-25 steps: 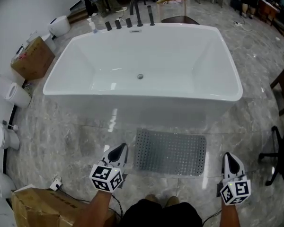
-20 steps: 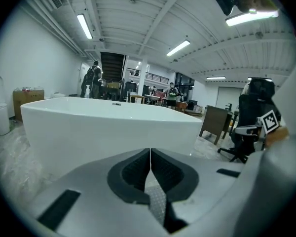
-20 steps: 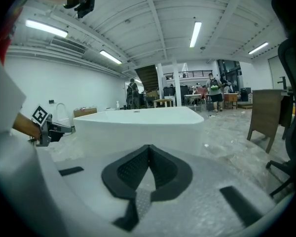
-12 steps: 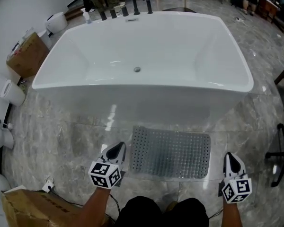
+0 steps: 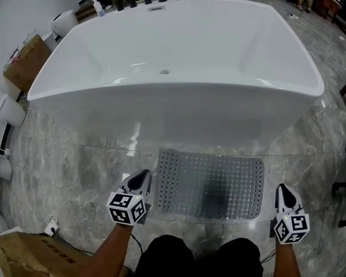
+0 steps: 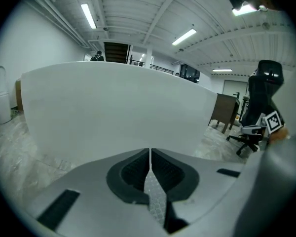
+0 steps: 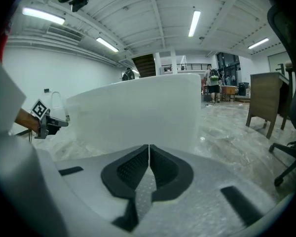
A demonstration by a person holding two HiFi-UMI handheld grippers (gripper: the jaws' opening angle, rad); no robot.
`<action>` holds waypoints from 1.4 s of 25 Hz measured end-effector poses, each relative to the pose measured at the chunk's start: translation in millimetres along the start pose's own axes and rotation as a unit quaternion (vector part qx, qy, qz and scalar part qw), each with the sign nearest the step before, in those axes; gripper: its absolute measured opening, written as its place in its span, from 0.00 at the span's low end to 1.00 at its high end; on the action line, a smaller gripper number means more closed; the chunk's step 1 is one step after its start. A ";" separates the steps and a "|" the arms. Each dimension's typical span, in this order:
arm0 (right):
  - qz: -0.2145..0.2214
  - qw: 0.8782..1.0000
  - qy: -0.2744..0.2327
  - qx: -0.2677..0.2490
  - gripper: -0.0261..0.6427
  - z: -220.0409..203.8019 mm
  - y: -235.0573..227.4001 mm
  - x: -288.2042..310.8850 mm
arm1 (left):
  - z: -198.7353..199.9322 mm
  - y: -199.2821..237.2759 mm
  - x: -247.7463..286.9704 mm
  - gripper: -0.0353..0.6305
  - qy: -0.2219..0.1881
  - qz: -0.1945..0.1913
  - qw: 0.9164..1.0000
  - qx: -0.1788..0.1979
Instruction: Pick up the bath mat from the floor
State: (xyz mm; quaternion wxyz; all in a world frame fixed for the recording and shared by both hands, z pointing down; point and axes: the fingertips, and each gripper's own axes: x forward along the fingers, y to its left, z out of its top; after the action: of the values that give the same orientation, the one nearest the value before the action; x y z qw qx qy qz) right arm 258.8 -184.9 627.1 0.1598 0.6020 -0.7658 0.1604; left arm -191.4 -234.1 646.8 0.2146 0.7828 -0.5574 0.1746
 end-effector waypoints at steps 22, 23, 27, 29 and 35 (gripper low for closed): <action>-0.009 0.996 0.083 0.036 0.32 -188.6 -47.6 92.9 | -185.6 52.1 107.9 0.35 0.100 0.005 0.995 -0.025; -0.009 0.995 0.089 0.040 0.33 -196.4 -49.6 95.8 | -192.0 54.7 110.6 0.35 0.106 0.008 0.994 -0.027; -0.009 0.992 0.116 0.050 0.38 -226.1 -57.1 109.7 | -216.7 63.2 122.4 0.38 0.132 0.016 0.991 -0.031; -0.007 0.990 0.130 0.054 0.40 -242.0 -60.3 117.7 | -228.9 67.1 128.8 0.40 0.145 0.019 0.989 -0.034; -0.004 0.984 0.169 0.059 0.47 -288.3 -69.6 139.2 | -274.3 74.8 148.6 0.44 0.186 0.015 0.981 -0.046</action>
State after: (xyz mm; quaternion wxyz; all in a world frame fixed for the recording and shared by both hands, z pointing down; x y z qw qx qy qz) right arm 310.1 -195.4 950.4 0.2520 0.5776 -0.7144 0.3043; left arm -224.5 -228.5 965.9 0.3476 0.7174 -0.5270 0.2946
